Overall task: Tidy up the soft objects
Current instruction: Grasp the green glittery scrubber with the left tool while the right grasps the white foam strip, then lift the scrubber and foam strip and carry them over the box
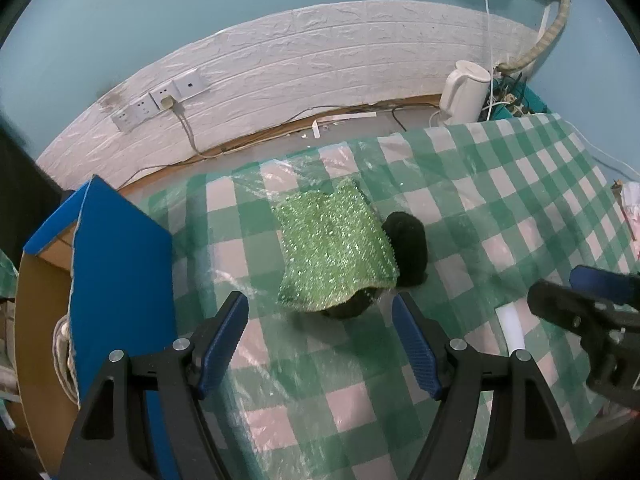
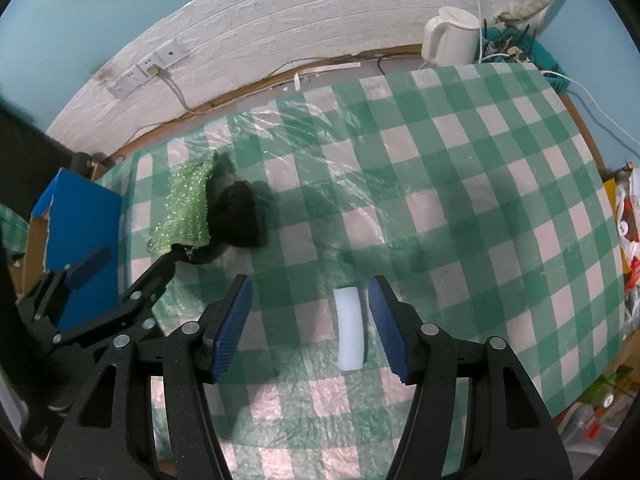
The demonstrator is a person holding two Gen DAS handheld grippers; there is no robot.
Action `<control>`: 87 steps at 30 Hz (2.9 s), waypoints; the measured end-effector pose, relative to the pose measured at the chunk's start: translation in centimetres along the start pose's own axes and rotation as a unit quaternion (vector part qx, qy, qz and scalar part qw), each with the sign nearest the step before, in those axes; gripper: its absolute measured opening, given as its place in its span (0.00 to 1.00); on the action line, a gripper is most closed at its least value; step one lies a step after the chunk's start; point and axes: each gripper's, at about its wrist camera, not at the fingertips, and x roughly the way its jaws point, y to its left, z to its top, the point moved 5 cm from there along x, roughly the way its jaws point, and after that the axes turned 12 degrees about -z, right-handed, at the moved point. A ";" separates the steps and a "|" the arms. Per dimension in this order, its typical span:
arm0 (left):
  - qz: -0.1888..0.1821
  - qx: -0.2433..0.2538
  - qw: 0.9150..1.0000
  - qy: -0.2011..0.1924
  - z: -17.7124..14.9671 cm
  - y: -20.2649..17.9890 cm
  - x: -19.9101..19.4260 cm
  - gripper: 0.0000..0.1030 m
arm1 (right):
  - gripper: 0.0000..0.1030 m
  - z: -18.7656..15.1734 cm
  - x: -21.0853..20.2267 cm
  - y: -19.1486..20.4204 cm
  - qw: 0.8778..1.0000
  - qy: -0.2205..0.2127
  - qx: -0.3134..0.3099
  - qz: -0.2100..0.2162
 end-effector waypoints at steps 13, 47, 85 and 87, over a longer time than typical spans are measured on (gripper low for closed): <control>-0.027 -0.052 0.998 0.010 3.0 1.2 1.5 0.74 | 0.59 0.1 0.5 0.0 1.000 0.004 -0.003 -0.004; -0.126 -0.129 0.981 0.076 2.7 3.2 5.3 0.13 | 0.32 -2.8 7.1 0.3 0.995 0.081 -0.026 -0.056; -0.106 -0.112 0.988 0.000 -2.5 4.6 -5.6 0.11 | 0.12 -3.4 -2.2 1.4 0.996 -0.009 -0.069 -0.055; -0.100 -0.108 0.989 -0.002 -2.7 4.6 -6.0 0.11 | 0.12 -3.4 -2.7 1.6 0.996 -0.014 -0.072 -0.054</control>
